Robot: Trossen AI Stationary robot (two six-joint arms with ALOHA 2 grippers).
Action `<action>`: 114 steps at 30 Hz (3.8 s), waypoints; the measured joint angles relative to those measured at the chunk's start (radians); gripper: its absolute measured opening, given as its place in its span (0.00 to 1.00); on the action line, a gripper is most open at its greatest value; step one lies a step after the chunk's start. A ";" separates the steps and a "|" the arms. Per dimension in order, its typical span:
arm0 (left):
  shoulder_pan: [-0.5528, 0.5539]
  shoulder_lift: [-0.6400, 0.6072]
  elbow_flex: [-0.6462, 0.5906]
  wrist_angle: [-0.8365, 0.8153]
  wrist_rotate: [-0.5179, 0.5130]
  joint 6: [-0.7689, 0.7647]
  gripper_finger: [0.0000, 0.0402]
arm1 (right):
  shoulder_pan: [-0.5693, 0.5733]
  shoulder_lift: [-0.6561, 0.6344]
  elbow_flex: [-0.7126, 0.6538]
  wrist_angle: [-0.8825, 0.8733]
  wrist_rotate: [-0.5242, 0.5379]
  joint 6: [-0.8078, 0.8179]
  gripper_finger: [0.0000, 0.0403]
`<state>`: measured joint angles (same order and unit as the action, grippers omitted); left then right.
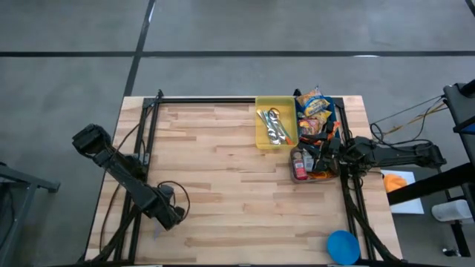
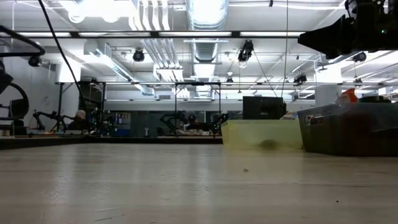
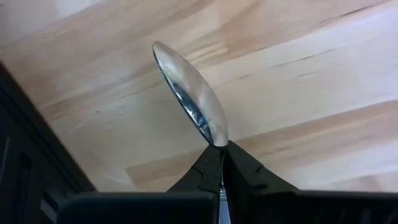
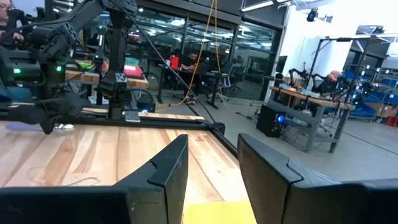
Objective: Pick & Place Food Item
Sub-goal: Put the violet spoon into the yellow bin
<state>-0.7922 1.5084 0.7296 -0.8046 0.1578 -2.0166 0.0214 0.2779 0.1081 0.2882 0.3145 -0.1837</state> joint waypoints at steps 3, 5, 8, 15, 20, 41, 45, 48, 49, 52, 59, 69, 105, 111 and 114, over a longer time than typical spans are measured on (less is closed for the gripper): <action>0.006 -0.022 0.001 -0.011 -0.010 -0.001 0.02 | 0.000 0.000 0.000 0.000 0.000 0.000 0.34; 0.012 -0.035 0.001 -0.019 -0.019 0.002 0.02 | 0.000 0.000 0.000 0.000 0.000 0.000 0.34; 0.024 -0.053 0.002 -0.029 -0.056 0.007 0.02 | 0.000 0.000 0.000 0.000 0.000 0.000 0.34; 0.073 -0.077 0.003 -0.030 -0.105 0.069 0.02 | 0.000 0.000 0.000 0.000 0.000 0.000 0.34; 0.124 -0.077 0.020 -0.031 -0.140 0.146 0.02 | 0.000 0.000 0.000 0.000 0.000 0.000 0.34; 0.317 -0.078 0.198 -0.084 -0.581 0.566 0.02 | 0.000 0.000 0.000 0.000 0.000 0.000 0.34; 0.369 -0.078 0.202 0.021 -0.697 0.719 0.02 | 0.000 0.000 0.000 0.000 0.000 0.000 0.34; 0.415 -0.078 0.201 0.106 -0.753 0.848 0.02 | 0.000 0.000 0.000 0.000 0.000 0.000 0.34; 0.430 -0.078 0.201 0.134 -0.768 0.896 0.02 | 0.000 0.000 0.000 0.000 0.000 0.000 0.34; 0.480 -0.078 0.201 0.244 -0.795 1.057 0.02 | 0.000 0.000 0.000 0.000 0.000 0.000 0.34; 0.609 -0.072 0.200 0.595 -0.797 1.431 0.02 | 0.000 0.000 0.000 0.000 0.000 0.000 0.34; 0.744 0.000 0.200 1.012 -0.687 1.721 0.02 | 0.000 0.000 0.000 0.000 0.000 0.000 0.34; 1.077 0.633 0.762 1.117 -0.317 1.778 0.02 | 0.000 0.006 0.000 -0.001 -0.001 0.000 0.34; 1.087 0.667 0.755 1.113 -0.318 1.739 0.02 | 0.000 0.006 0.000 -0.001 -0.001 0.000 0.34; 1.089 0.678 0.755 1.078 -0.317 1.692 0.02 | 0.000 0.006 0.000 -0.001 -0.001 0.000 0.34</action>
<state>0.2970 2.1860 1.4845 0.2735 -0.1596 -0.3247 0.0212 0.2844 0.1081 0.2874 0.3138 -0.1837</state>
